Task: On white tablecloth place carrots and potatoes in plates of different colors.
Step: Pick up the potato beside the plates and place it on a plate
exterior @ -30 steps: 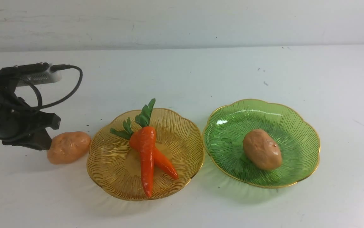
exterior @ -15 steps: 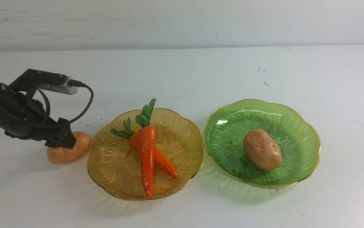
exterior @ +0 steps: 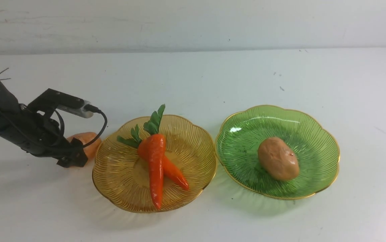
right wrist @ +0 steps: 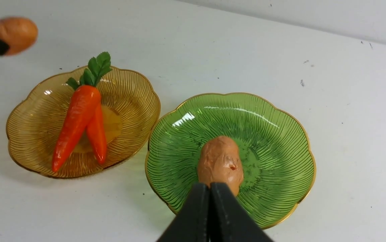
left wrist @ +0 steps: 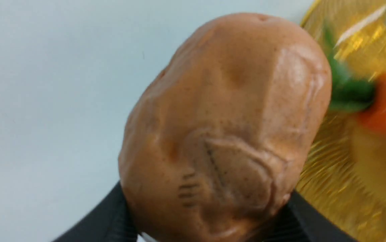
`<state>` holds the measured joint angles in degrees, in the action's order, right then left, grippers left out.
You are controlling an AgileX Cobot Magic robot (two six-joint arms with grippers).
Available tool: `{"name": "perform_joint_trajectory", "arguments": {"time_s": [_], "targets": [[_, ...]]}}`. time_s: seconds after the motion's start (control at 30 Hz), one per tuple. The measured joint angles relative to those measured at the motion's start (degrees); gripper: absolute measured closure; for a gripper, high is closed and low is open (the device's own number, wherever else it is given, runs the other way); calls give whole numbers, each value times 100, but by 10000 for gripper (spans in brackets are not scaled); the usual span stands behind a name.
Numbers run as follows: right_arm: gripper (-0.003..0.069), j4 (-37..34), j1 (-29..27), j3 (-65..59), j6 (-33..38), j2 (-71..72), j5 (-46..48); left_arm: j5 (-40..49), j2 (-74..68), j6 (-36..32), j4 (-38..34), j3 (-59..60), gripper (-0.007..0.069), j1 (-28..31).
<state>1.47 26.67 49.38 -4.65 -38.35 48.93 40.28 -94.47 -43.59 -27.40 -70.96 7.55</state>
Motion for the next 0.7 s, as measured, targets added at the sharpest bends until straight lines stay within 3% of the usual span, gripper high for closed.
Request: {"name": "perform_joint_trajectory", "arguments": {"time_s": [0.17, 0.33, 0.47, 0.7], "targets": [[674, 0, 0, 0, 0, 0, 0, 779, 555, 225, -667, -643, 250, -339], [674, 0, 0, 0, 0, 0, 0, 1496, 558, 664, -1096, -1189, 250, -1225], [674, 0, 0, 0, 0, 0, 0, 1313, 245, 1295, -1133, -1448, 250, -2231], [674, 0, 0, 0, 0, 0, 6, 272, -637, 1696, -1057, -1524, 250, -3529]]}}
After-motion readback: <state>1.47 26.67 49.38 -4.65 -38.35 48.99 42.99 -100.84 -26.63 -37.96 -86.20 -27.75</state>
